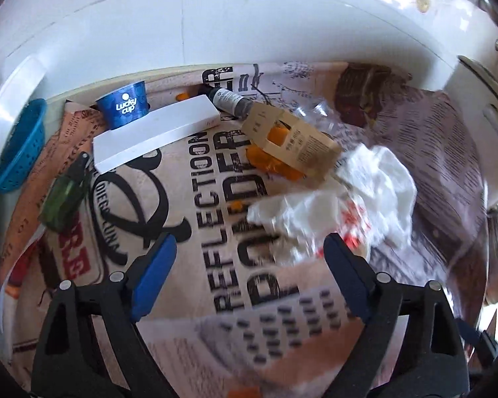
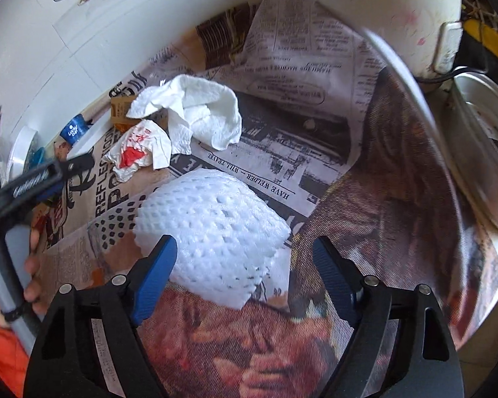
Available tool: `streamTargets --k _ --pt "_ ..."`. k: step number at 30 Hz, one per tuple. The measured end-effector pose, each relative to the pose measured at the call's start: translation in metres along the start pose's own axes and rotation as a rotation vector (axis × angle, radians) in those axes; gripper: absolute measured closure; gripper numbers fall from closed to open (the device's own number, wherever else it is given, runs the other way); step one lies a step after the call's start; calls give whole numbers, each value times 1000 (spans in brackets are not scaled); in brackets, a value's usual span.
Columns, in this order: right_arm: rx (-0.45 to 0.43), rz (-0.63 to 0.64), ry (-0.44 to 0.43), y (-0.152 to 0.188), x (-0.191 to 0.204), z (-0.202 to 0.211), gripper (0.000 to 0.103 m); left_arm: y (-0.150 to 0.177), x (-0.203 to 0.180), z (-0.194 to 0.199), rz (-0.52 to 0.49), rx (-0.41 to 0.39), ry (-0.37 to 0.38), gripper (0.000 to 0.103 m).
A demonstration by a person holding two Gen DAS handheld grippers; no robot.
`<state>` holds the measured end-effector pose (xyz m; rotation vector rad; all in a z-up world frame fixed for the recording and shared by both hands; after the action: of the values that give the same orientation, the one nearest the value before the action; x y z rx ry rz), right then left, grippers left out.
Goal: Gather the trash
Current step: 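Grasp the white foam fruit net with the right tool while the left tool grasps the white plastic bag, then carry the foam net and plastic bag with both tools down to the floor bucket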
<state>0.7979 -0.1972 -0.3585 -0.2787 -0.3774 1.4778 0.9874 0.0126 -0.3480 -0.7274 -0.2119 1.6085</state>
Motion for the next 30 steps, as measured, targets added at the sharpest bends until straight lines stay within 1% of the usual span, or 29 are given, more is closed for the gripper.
streamTargets --k 2,5,8,10,11,12,13,14,15,16,17,18,20,23,25,28,30 --pt "21 6 -25 -1 1 -7 24 -6 5 -17 32 13 8 19" --pt "49 19 -74 2 8 -12 31 -3 7 -40 70 52 34 22" --pt "46 33 -100 1 12 -11 40 -3 3 -49 106 42 88 23" --pt "41 43 -111 1 14 -9 44 -2 1 -52 127 27 110 25" --pt "40 48 -117 1 16 -9 47 -2 -1 -53 127 21 116 28" --pt "41 49 -125 3 17 -9 53 1 -6 -51 118 18 119 31" --pt "42 51 -143 4 19 -8 56 2 -11 -52 107 19 137 44" --pt "46 49 -163 4 21 -7 64 3 -19 -53 100 24 175 60" --pt "49 45 -173 4 21 -8 67 4 -23 -53 98 24 197 66" --pt "47 42 -174 4 21 -7 69 3 -26 -53 92 23 206 74" --pt "45 44 -175 3 22 -6 73 3 -29 -52 77 21 202 79" --pt "42 45 -180 2 23 -5 79 1 -33 -53 69 20 198 81" --pt "36 47 -179 1 23 -2 82 1 -38 -50 47 17 200 90" --pt "13 62 -168 0 25 6 85 1 -44 -41 26 12 193 95" --pt "-2 65 -164 -1 27 11 86 4 -44 -31 15 4 179 96" --pt "-27 71 -158 -3 26 21 87 7 -39 -9 9 -20 179 97" --pt "-47 75 -158 -3 27 31 87 10 -36 8 -8 -35 157 97"
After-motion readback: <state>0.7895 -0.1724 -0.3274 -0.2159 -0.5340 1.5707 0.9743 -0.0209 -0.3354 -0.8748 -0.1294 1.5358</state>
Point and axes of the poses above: each gripper's, at about its wrist camera, not at the fingertips, and z roughly against the way its jaws point, x to its left, y to its underside, the point moved 10 cm from there along -z, roughly the way its jaws point, and after that the axes turned 15 degrees about y, right-handed, at the moved point
